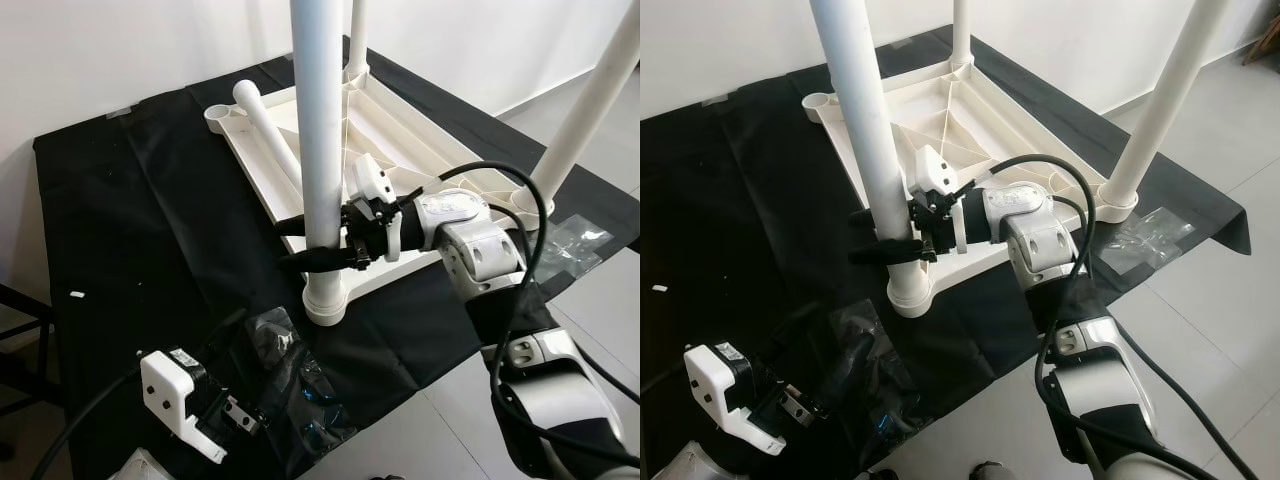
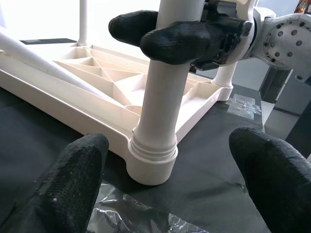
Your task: Building children table
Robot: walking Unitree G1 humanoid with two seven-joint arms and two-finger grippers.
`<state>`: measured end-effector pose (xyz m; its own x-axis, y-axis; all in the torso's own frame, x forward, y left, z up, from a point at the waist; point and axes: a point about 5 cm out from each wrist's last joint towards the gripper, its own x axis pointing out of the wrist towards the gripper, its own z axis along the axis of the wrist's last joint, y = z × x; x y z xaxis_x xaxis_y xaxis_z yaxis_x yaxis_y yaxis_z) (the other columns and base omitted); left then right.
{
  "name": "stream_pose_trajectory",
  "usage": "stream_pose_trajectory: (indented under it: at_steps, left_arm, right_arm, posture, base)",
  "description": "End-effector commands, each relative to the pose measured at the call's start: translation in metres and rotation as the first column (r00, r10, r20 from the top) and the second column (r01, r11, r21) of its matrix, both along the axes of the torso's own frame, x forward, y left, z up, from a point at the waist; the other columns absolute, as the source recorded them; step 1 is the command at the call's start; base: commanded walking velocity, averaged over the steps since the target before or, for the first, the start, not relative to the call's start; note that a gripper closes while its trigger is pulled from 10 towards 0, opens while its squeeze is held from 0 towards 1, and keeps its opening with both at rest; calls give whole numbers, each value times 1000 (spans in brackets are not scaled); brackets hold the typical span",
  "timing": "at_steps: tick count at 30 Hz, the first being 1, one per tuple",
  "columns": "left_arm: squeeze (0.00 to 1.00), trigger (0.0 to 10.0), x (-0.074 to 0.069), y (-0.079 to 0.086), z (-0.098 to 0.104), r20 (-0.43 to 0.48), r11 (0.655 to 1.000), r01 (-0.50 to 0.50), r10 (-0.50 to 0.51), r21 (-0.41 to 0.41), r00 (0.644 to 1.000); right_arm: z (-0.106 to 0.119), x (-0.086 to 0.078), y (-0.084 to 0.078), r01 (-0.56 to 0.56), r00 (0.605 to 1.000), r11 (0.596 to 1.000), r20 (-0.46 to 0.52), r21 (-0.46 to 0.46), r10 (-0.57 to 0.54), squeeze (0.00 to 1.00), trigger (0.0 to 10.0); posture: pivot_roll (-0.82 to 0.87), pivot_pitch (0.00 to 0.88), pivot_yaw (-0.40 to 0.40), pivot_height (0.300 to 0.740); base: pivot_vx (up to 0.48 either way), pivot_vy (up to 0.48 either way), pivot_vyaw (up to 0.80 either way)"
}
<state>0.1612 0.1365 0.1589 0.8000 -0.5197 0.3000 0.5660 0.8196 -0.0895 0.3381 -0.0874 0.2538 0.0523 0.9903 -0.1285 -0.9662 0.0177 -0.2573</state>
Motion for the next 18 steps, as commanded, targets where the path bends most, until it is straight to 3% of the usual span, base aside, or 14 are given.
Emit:
stream_pose_trajectory:
  at_steps: [1, 4, 5, 6, 7, 8, 9, 10, 11, 12, 13, 16, 18]
  left_arm:
    - [0, 10000, -1, 1, -1, -11, 1000, -5, 5, 3, 1000]
    - [0, 10000, -1, 1, -1, -10, 1000, -7, 7, 2, 1000]
    - [0, 10000, -1, 2, -1, -9, 1000, -8, 8, 4, 1000]
    - [0, 10000, -1, 2, -1, -9, 1000, -8, 8, 4, 1000]
    - [0, 10000, 0, 3, -1, -8, 1000, -10, 10, 5, 1000]
    - [0, 10000, 0, 3, -1, -8, 1000, -10, 10, 5, 1000]
    - [0, 10000, 0, 4, 0, -6, 1000, -13, 13, 6, 1000]
    - [0, 10000, 1, 5, 0, -5, 1000, -15, 15, 6, 1000]
    - [0, 10000, 1, 5, 0, -5, 1000, -15, 15, 6, 1000]
    - [0, 10000, 2, 6, 0, -3, 1000, -15, 15, 8, 1000]
    - [0, 10000, 3, 6, 0, -3, 1000, -16, 16, 9, 1000]
    - [0, 10000, 4, 7, -1, -5, 1000, -17, 17, 9, 1000]
    - [0, 10000, 5, 8, -1, -6, 1000, -16, 16, 7, 1000]
  right_arm:
    - [3, 1, -11, 138, 989, 989, 52, 48, -140, 0, 0]
    - [1, 1, -18, 208, 976, 976, 56, 70, -212, 0, 0]
    - [-8, -3, -11, 366, 929, 920, -7, 138, -369, 0, 0]
    - [-8, -3, -11, 366, 929, 920, -7, 138, -369, 0, 0]
    - [-21, -7, -5, 551, 833, 817, -68, 169, -549, 0, 0]
    - [-21, -7, -5, 551, 833, 817, -68, 169, -549, 0, 0]
    - [-48, -21, 0, 745, 666, 656, -141, 116, -732, 0, 0]
    - [-66, -37, 3, 832, 554, 551, -178, 74, -813, 0, 0]
    - [-66, -37, 3, 832, 554, 551, -178, 74, -813, 0, 0]
    - [-78, -49, 8, 852, 520, 522, -177, 40, -835, 0, 0]
    - [-83, -53, 11, 850, 523, 527, -175, 29, -834, 0, 0]
    - [-81, -50, 13, 834, 548, 550, -158, 40, -821, 0, 0]
    - [-78, -45, 13, 838, 544, 544, -148, 48, -826, 0, 0]
  posture:
    - [-12, 204, 38, 740]
    - [-13, 205, 38, 740]
    - [-13, 205, 29, 740]
    - [-13, 205, 29, 740]
    - [-18, 206, 29, 740]
    - [-18, 206, 29, 740]
    - [-36, 218, 36, 740]
    - [-30, 216, 44, 740]
    - [-30, 216, 44, 740]
    - [-28, 214, 46, 740]
    - [-31, 208, 50, 740]
    - [-36, 201, 50, 740]
    - [-36, 198, 47, 740]
  base:
    - [0, 0, 0]
    - [0, 0, 0]
    - [0, 0, 0]
    - [0, 0, 0]
    - [0, 0, 0]
    - [0, 0, 0]
    - [0, 0, 0]
    - [0, 0, 0]
    - [0, 0, 0]
    - [0, 0, 0]
    - [0, 0, 0]
    - [0, 0, 0]
    - [0, 0, 0]
